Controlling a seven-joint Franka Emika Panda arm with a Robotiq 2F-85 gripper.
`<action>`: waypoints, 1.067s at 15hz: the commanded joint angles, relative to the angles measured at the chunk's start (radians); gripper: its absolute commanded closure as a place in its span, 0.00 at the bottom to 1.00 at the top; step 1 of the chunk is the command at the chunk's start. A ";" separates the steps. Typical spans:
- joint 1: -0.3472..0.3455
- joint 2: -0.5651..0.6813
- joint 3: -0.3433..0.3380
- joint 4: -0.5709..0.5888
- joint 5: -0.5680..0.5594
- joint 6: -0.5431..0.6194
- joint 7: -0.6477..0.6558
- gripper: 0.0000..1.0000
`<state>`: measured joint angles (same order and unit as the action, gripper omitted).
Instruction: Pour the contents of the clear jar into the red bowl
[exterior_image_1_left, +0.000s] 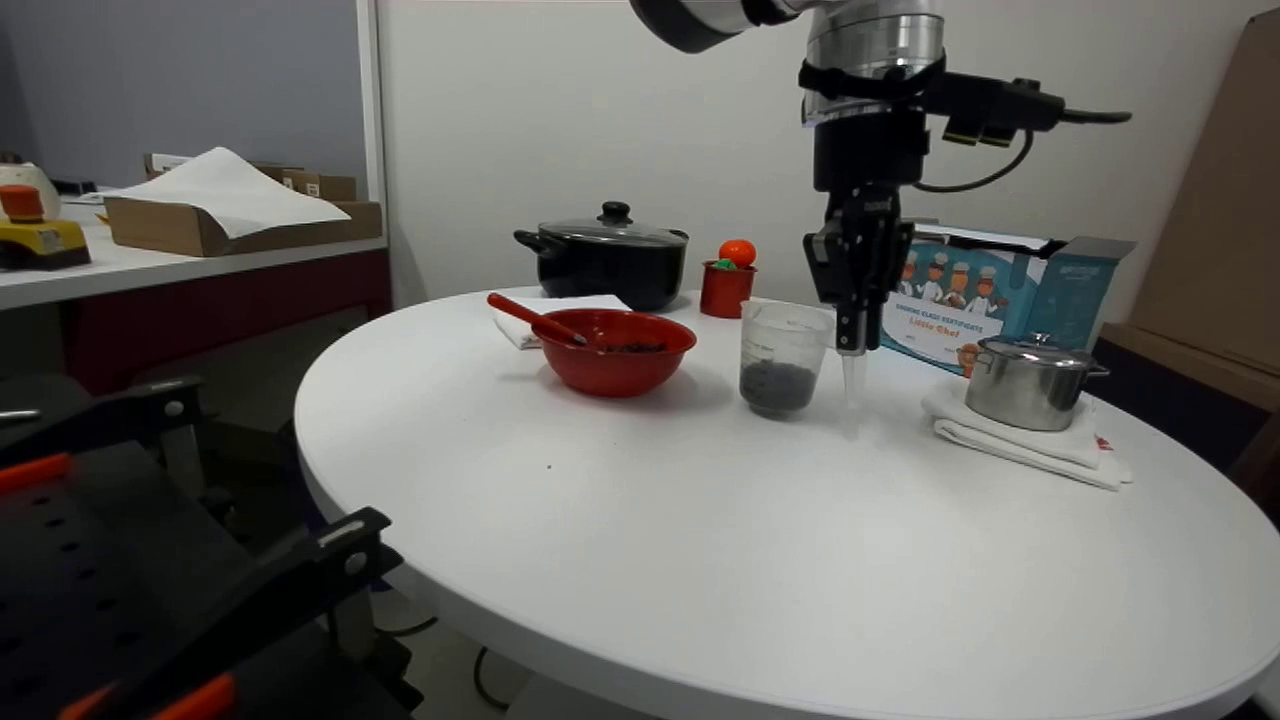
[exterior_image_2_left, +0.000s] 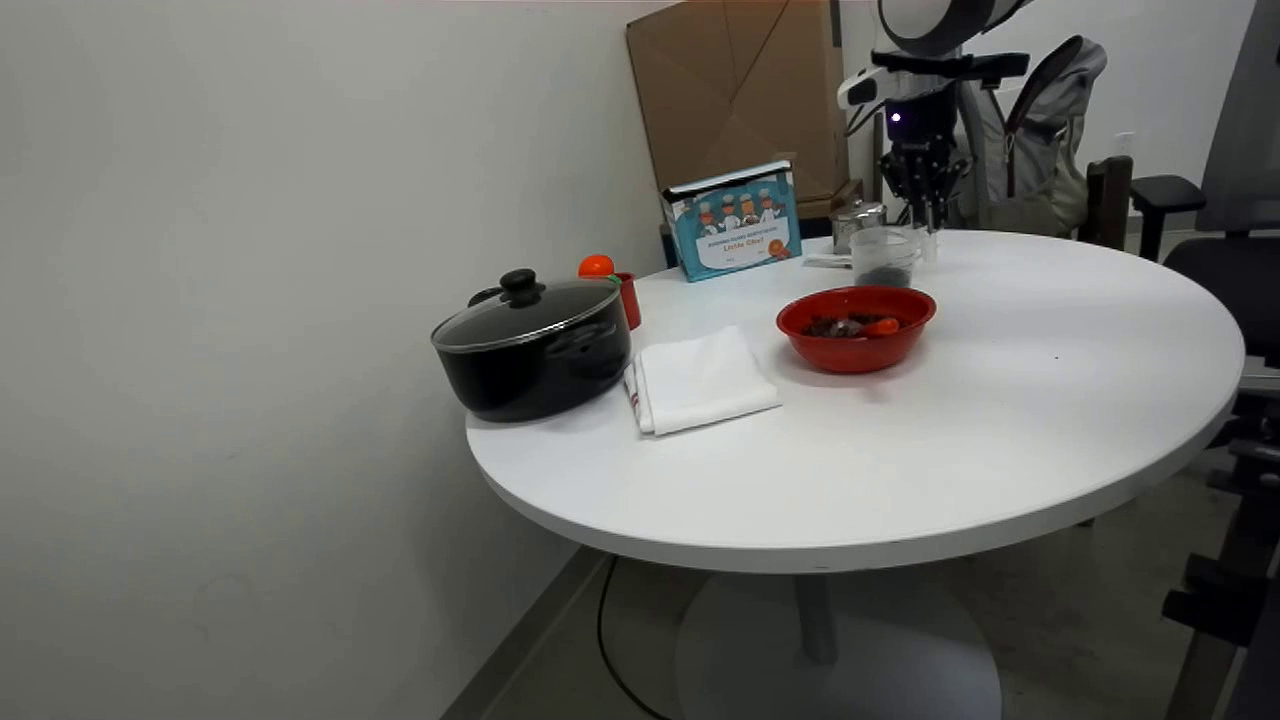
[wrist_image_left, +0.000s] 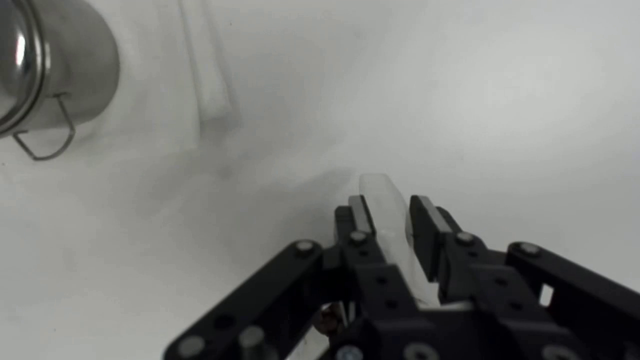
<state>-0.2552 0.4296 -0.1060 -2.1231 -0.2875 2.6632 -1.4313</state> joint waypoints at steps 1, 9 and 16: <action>0.082 -0.032 -0.031 0.009 -0.085 -0.035 0.092 0.86; 0.275 -0.180 -0.131 -0.045 -0.632 -0.012 0.573 0.86; 0.259 -0.414 -0.008 -0.247 -1.005 -0.061 0.856 0.86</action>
<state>0.0091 0.1427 -0.1540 -2.2457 -1.1745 2.6340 -0.6587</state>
